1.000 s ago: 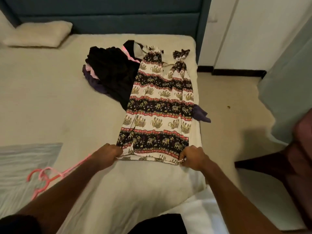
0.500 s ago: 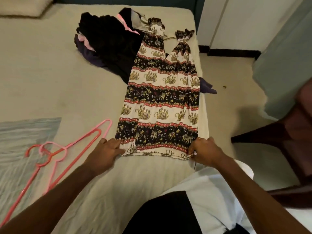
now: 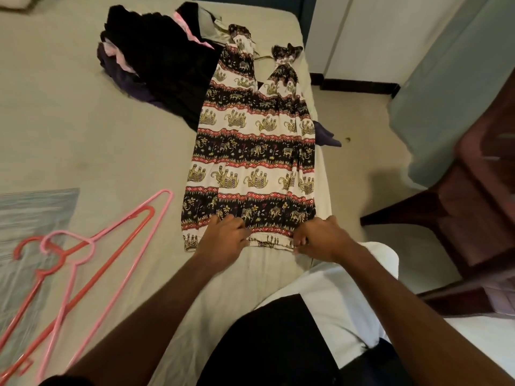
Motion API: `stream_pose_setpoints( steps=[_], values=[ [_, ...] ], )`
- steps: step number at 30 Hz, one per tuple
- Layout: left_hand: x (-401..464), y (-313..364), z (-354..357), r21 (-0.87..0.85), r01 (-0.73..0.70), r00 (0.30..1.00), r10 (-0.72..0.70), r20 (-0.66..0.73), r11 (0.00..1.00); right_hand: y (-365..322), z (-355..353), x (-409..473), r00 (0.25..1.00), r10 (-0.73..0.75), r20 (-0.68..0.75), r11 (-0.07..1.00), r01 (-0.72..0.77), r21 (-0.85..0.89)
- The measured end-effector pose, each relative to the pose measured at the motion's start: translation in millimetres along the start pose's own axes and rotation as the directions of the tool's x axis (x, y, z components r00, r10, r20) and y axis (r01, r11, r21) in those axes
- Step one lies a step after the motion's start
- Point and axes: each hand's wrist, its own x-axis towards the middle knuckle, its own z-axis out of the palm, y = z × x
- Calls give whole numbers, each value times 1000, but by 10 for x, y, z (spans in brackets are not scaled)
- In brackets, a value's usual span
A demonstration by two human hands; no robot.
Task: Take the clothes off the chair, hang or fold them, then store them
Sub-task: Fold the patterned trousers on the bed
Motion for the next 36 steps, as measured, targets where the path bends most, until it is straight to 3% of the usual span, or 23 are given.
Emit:
stream_pose_setpoints(
  steps=[10, 20, 23, 26, 30, 33, 36],
  values=[
    [-128, 24, 102, 149, -92, 954, 130, -269, 985, 2, 114, -15, 989, -140, -50, 960, 123, -253],
    [-83, 52, 166, 230, -147, 962, 193, -194, 962, 27, 108, -57, 991, -131, -23, 977, 125, -175],
    [-97, 113, 155, 234, -119, 972, 161, -170, 965, 90, 90, -78, 999, -37, 31, 999, 36, 8],
    [-116, 269, 130, 213, -81, 973, 124, -196, 974, 161, 64, -20, 984, 178, -30, 947, -163, 278],
    [-123, 508, 247, 214, 4, 993, 21, -115, 977, 125, 108, -8, 910, 410, 68, 866, -412, 284],
    [-144, 565, 296, 203, 53, 998, -46, -39, 978, 129, 178, 28, 879, 457, 136, 776, -468, 423],
    [-179, 575, 314, 204, 71, 997, -71, -7, 976, 115, 191, 20, 887, 443, 130, 658, -420, 625]
  ],
)
